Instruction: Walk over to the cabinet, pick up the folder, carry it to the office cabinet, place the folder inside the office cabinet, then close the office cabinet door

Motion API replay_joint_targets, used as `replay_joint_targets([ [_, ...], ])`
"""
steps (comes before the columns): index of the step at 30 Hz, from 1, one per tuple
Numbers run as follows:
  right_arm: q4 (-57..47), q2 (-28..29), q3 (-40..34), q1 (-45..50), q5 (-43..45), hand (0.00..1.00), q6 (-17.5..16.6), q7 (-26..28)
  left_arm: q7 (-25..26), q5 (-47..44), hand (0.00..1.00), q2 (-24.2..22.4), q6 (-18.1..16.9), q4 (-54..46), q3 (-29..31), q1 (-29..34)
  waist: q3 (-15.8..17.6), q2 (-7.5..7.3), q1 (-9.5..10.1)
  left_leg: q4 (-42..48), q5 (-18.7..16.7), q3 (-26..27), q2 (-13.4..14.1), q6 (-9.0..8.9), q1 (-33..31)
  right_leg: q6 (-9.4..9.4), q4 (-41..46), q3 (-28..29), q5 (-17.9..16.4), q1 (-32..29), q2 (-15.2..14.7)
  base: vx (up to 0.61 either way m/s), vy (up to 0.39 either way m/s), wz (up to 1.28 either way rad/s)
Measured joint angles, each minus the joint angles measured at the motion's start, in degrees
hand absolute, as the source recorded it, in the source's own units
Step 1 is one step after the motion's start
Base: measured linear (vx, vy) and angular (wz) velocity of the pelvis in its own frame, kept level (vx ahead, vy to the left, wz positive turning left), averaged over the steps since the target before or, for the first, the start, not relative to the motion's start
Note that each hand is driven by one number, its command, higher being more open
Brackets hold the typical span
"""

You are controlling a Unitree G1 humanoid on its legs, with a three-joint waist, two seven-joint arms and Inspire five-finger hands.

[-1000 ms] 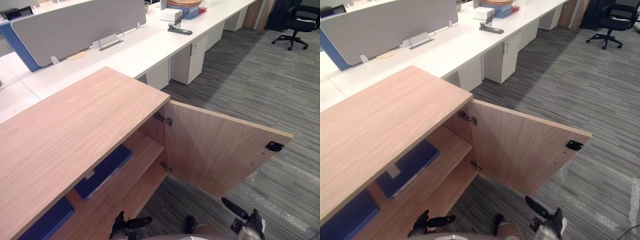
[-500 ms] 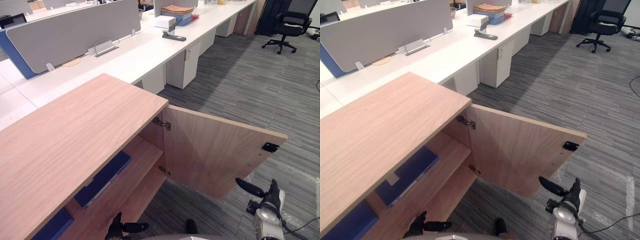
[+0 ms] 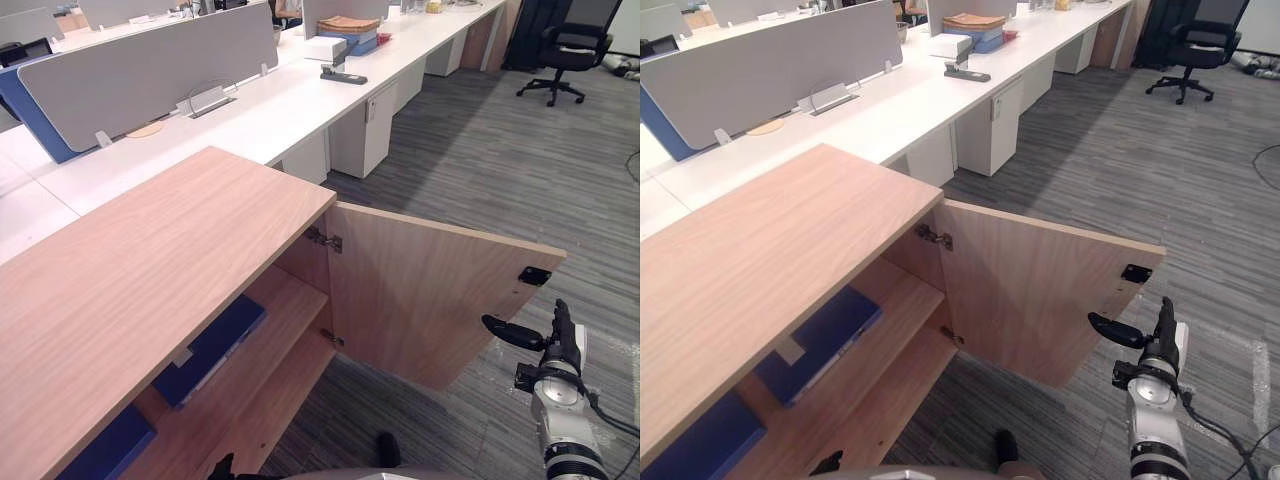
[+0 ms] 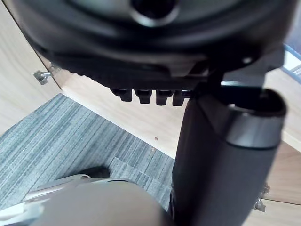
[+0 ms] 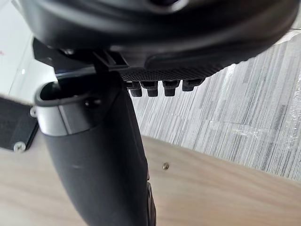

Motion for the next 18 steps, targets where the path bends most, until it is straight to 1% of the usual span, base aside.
replay_joint_targets([
  [2,1.52,-1.40,2.99,-1.91,3.11,1.00,-0.23,2.87,-0.22,0.03,1.00,0.05,-0.02,0.00,-0.30,-0.03,0.03,0.00,0.00,0.08,0.03,-0.12,0.13,0.02,-0.01,-0.13,0.00,-0.05,0.03,0.01,0.14,0.01,0.017,0.01],
  [7,4.06,-3.77,6.15,-3.63,8.78,1.00,-0.56,6.46,-1.47,0.09,1.00,0.47,-0.42,-0.02,-0.48,0.01,0.14,-0.17,-0.04,0.06,0.03,-0.14,-0.15,0.02,0.06,0.12,-0.02,-0.08,-0.11,0.07,0.12,-0.01,0.019,0.00],
  [11,5.09,-4.49,8.51,-4.36,13.58,1.00,-0.84,8.83,-2.40,0.09,1.00,1.03,-0.43,-0.02,-0.80,0.06,0.40,-0.59,-0.94,0.09,0.03,-0.13,-0.04,0.02,0.11,0.08,-0.03,-0.03,-0.07,0.10,0.16,-0.03,0.024,-0.01],
  [15,6.47,-4.69,9.79,-5.06,17.36,1.00,-1.91,9.41,-2.54,0.10,1.00,1.33,-0.48,-0.02,-2.14,-0.03,0.34,-0.48,-1.13,0.15,0.04,-0.12,0.12,-0.02,0.13,0.00,-0.03,0.04,-0.02,0.09,0.21,0.00,0.000,0.00],
  [18,8.29,-4.72,10.03,-6.58,17.44,1.00,-2.00,9.44,-2.56,0.09,1.00,1.35,-0.48,-0.02,-2.36,-0.05,0.34,-0.48,-1.15,0.17,0.10,-0.12,0.17,-0.12,0.12,-0.08,-0.03,0.06,0.03,0.07,0.24,0.00,0.000,0.00],
])
